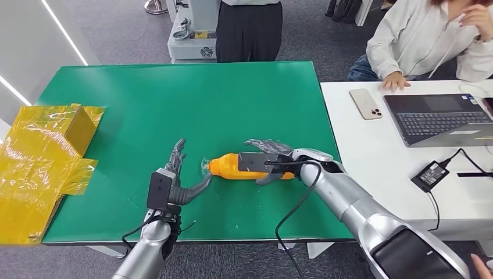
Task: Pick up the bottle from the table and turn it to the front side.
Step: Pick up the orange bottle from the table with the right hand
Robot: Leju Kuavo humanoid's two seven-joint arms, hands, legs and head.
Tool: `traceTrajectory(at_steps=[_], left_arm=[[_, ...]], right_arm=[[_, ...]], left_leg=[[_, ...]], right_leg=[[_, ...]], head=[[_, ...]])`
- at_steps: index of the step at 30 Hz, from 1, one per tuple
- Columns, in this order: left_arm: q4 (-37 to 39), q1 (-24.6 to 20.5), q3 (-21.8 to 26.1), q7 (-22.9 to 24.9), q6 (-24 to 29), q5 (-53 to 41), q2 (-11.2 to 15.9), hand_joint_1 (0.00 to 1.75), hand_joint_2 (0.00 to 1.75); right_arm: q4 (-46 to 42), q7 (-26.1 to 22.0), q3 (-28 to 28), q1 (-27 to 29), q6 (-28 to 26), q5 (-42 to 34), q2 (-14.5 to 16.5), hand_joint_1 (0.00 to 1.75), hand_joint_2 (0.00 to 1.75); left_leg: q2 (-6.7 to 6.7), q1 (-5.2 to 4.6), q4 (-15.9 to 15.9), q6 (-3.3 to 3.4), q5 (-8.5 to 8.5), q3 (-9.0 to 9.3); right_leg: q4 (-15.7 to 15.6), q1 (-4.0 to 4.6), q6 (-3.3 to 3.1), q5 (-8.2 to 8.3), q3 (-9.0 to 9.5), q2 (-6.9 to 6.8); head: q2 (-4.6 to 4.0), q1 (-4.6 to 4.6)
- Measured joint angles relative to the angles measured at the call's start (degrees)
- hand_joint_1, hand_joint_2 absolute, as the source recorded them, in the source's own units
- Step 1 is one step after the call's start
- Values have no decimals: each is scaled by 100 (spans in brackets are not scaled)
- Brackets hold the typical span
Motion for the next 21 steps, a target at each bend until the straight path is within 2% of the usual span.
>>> traceTrajectory(at_steps=[19, 20, 21], left_arm=[[-61, 239, 26, 122, 115, -53, 182, 0, 175], [-61, 239, 26, 129, 120, -62, 182, 0, 175], [-62, 239, 26, 134, 124, -68, 182, 0, 175]], right_arm=[[321, 420, 612, -79, 112, 20, -231, 0, 175], [336, 423, 640, -79, 126, 23, -238, 17, 175], [354, 423, 665, -80, 135, 25, -243, 61, 175]], left_leg=[[0, 0, 1, 0, 0, 2], [1, 0, 1, 0, 0, 2], [1, 0, 1, 0, 0, 2]], right_leg=[[-1, 0, 0, 0, 0, 0], [-1, 0, 0, 0, 0, 1], [-1, 0, 0, 0, 0, 1]], head=[[0, 0], [0, 0], [0, 0]])
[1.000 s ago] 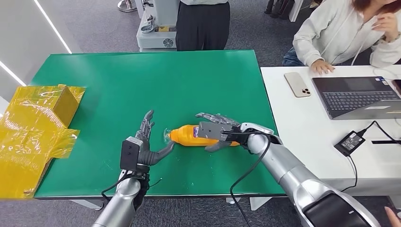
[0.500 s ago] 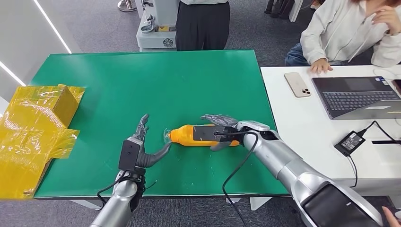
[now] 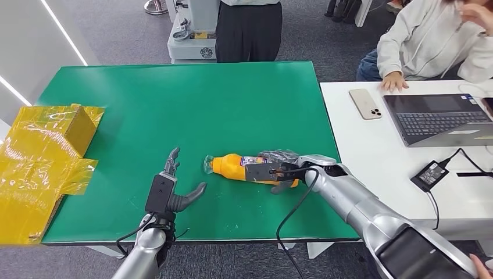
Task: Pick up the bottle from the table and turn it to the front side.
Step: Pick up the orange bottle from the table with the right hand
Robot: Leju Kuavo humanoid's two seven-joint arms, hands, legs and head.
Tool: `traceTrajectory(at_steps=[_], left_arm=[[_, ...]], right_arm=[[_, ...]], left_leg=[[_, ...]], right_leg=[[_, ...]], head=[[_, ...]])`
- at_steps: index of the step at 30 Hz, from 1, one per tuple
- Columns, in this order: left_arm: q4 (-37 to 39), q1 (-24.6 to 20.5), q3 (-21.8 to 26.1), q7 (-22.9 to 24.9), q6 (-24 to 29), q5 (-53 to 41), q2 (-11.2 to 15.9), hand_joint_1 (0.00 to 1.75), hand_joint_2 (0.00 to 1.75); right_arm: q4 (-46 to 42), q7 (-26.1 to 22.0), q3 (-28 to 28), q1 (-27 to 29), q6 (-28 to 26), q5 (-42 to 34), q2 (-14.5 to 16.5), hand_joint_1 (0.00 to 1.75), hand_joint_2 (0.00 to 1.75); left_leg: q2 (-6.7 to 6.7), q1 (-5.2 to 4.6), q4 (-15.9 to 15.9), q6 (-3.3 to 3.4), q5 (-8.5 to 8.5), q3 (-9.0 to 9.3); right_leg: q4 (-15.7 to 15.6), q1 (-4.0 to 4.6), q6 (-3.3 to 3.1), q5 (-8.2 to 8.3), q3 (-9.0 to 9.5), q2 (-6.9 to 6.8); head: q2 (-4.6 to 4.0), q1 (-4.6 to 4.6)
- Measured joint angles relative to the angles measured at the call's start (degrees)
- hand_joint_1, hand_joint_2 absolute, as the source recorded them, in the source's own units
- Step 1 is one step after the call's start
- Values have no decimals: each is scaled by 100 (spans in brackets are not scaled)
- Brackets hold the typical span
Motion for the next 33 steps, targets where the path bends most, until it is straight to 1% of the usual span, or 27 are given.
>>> traceTrajectory(at_steps=[2, 3, 11, 19, 22, 28, 30, 33], left_arm=[[-5, 4, 2, 7, 12, -4, 3, 0, 175], [-13, 12, 5, 8, 15, -5, 7, 0, 175], [-60, 81, 51, -14, 21, -21, 28, 0, 175], [-60, 80, 128, -65, 25, -39, 28, 0, 175], [-61, 83, 142, -89, 25, -41, 28, 0, 175], [-106, 125, 158, -95, 42, -89, 24, 0, 175], [-155, 155, 187, -80, 73, -137, 21, 0, 175], [-269, 229, 268, -40, 104, -180, 37, 0, 175]], right_arm=[[40, -15, 43, 0, 7, 1, -8, 148, 175], [60, -30, 62, 0, 7, 1, -11, 175, 175], [163, -190, 167, -9, -139, 25, -25, 175, 175], [233, -412, 186, 67, -523, -70, -30, 175, 175], [233, -598, 127, 152, -697, -220, -53, 175, 175], [32, -1299, -301, 631, -1196, -804, -95, 175, 175], [-214, -1572, -545, 965, -1437, -1095, -101, 175, 175], [-921, -1813, -1054, 1705, -1804, -1425, -105, 175, 175]], left_leg=[[0, 0, 0, 0, 0, 0], [0, 0, 0, 0, 0, 1], [0, 0, 0, 0, 0, 4], [4, 1, 2, 0, 0, 8], [4, 1, 1, 0, 0, 13], [3, 2, 1, 0, 0, 18], [0, 3, 1, 0, 0, 17], [-8, 3, 0, 0, -2, 10]], right_leg=[[0, 0, 0, 0, 0, 0], [0, 0, 0, 0, 0, 0], [0, 0, 0, 0, 3, 1], [0, 0, 0, 1, 4, 3], [-2, 1, 0, 1, 9, 4], [-2, 2, 0, 1, 15, 3], [-2, 3, 0, 0, 15, 0], [-2, 4, 2, -3, 12, -8]], head=[[0, 1], [0, 1], [0, 1], [0, 1], [0, 1], [0, 0], [0, 1], [0, 1]])
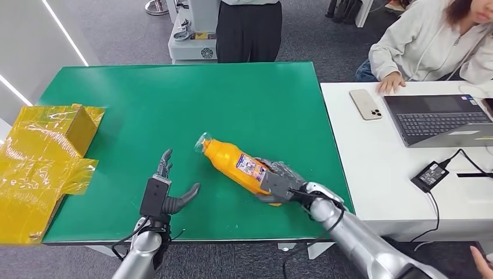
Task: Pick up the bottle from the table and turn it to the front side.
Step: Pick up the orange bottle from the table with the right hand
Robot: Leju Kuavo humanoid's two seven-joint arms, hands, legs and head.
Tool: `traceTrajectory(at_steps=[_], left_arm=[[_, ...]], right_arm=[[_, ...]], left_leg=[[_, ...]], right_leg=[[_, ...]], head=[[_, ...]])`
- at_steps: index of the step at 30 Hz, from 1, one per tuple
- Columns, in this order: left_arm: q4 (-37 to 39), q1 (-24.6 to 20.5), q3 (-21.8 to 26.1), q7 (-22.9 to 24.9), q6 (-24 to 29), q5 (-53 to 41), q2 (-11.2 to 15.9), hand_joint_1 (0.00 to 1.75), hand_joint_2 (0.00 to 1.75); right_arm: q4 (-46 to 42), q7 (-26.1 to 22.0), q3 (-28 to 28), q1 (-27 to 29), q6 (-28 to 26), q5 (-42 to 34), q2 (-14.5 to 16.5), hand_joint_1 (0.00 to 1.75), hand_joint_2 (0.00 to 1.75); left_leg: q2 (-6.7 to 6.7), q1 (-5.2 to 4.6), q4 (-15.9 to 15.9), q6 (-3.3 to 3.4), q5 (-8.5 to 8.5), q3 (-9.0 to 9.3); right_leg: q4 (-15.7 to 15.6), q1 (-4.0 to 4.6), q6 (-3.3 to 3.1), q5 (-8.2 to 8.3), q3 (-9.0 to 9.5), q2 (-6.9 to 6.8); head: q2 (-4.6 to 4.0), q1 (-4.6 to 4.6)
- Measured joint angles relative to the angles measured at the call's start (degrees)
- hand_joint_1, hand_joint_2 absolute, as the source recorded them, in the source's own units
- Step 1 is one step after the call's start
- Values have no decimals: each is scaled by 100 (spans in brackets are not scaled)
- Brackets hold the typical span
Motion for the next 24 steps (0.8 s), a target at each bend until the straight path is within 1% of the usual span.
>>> traceTrajectory(at_steps=[4, 6, 9, 11, 15, 18, 20, 24], left_arm=[[-157, 121, 85, 27, -25, -33, 42, 0, 175], [-255, 196, 126, 100, -169, -11, 51, 0, 175], [-400, 293, 159, 270, -660, 100, 68, 0, 175], [-469, 279, 159, 345, -1086, 208, 71, 0, 175], [-503, -43, 155, 528, -2118, 739, 46, 0, 175], [-489, -367, 144, 639, -2661, 1133, 10, 0, 175], [-452, -580, 131, 690, -2892, 1326, -18, 0, 175], [-378, -826, 111, 728, -2991, 1431, -61, 0, 175]], right_arm=[[-1014, -67, -696, 879, -262, -137, -3, 175, 175], [-1495, -110, -1042, 1265, -392, -166, 10, 175, 175], [-2072, -213, -1589, 1774, -581, -167, 71, 175, 175], [-2269, -310, -1893, 1982, -686, -114, 123, 175, 175], [-2340, -469, -2300, 2066, -826, 63, 225, 175, 175], [-2325, -523, -2408, 1999, -856, 145, 286, 175, 175], [-2304, -539, -2428, 1920, -858, 178, 319, 175, 175], [-2271, -545, -2457, 1807, -858, 189, 366, 175, 175]], left_leg=[[-5, 0, -2, -1, -2, -12], [-7, 0, -4, 0, -3, -14], [-8, -1, -4, 0, -4, -16], [-7, -1, -4, 0, -4, -16], [-5, -1, -2, 2, 1, -15], [-5, -1, 0, 2, 8, -14], [-5, -1, 1, 1, 10, -13], [-5, -1, 1, 1, 10, -12]], right_leg=[[-1, 0, 0, -4, -9, -6], [-3, 0, 0, -6, -9, -8], [-6, -1, 0, -7, -10, -8], [-6, -1, 0, -6, -11, -8], [-5, -1, 1, 2, -10, -7], [-2, -1, 1, 9, -9, -6], [0, -1, 2, 10, -9, -6], [1, -1, 2, 10, -10, -5]], head=[[0, 1], [0, 1], [0, 1], [0, 1], [0, 1], [0, 0], [0, 0], [1, 1]])
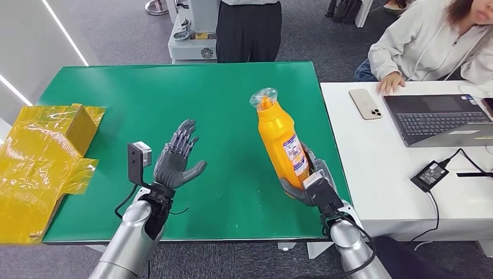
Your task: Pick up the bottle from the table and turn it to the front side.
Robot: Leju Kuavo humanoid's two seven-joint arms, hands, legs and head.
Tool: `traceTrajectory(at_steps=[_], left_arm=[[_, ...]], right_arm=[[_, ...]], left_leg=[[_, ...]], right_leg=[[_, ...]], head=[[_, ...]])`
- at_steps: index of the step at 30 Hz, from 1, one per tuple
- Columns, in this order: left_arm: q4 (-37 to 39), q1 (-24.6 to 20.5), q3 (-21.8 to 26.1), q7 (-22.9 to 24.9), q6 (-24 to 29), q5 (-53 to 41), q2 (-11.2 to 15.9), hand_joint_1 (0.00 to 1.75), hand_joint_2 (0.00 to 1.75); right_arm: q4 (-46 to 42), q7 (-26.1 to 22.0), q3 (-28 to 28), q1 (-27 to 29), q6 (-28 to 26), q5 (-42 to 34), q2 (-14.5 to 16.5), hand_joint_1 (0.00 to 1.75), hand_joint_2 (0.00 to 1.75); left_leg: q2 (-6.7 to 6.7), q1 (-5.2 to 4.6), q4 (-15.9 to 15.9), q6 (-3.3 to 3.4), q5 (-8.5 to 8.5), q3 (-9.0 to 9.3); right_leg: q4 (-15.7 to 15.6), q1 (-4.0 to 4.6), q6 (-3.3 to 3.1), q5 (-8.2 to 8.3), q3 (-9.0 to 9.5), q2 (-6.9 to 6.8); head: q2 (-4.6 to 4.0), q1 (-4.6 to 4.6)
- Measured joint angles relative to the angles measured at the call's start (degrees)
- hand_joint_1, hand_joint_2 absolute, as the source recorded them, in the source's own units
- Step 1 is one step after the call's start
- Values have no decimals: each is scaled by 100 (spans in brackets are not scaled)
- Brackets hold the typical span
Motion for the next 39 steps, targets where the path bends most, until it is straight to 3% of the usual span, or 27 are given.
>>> traceTrajectory(at_steps=[8, 15, 21, 29, 34, 39], left_arm=[[275, -425, -51, 284, -608, 668, -107, 0, 175], [1049, -1019, -280, 403, -697, 866, -233, 0, 175], [1635, -1253, -401, 382, -787, 910, -285, 0, 175], [1920, -1363, -452, 382, -729, 985, -297, 0, 175], [1954, -1376, -483, 362, -520, 964, -272, 0, 175], [1959, -1376, -482, 298, -468, 960, -132, 0, 175]], right_arm=[[104, 1, 29, -320, -40, 174, 70, 175, 175], [231, 70, 511, -1048, 200, 232, 212, 175, 175], [269, 388, 1019, -1575, 406, 358, 430, 175, 175], [431, 491, 1342, -1811, 447, 332, 693, 175, 175], [441, 480, 1257, -1822, 153, 152, 708, 175, 175], [305, 424, 832, -1776, -9, 57, 603, 175, 175]], left_leg=[[0, 0, 0, 0, 0, -12], [4, 0, 1, -1, 8, -10], [7, 1, 0, -1, 9, -12], [6, 0, -1, -1, 9, -14], [5, -1, 2, -1, 9, -14], [5, -1, 3, -1, 9, -13]], right_leg=[[1, 0, 1, 0, -10, 0], [3, 0, -2, 9, -11, 5], [5, 1, -2, 8, -17, 5], [3, 1, -2, 8, -17, 4], [3, 0, -2, 9, -17, 4], [3, -1, -2, 9, -16, 4]], head=[[0, 0], [-1, -1], [-1, -1], [-1, -1], [-1, -1], [-1, -1]])
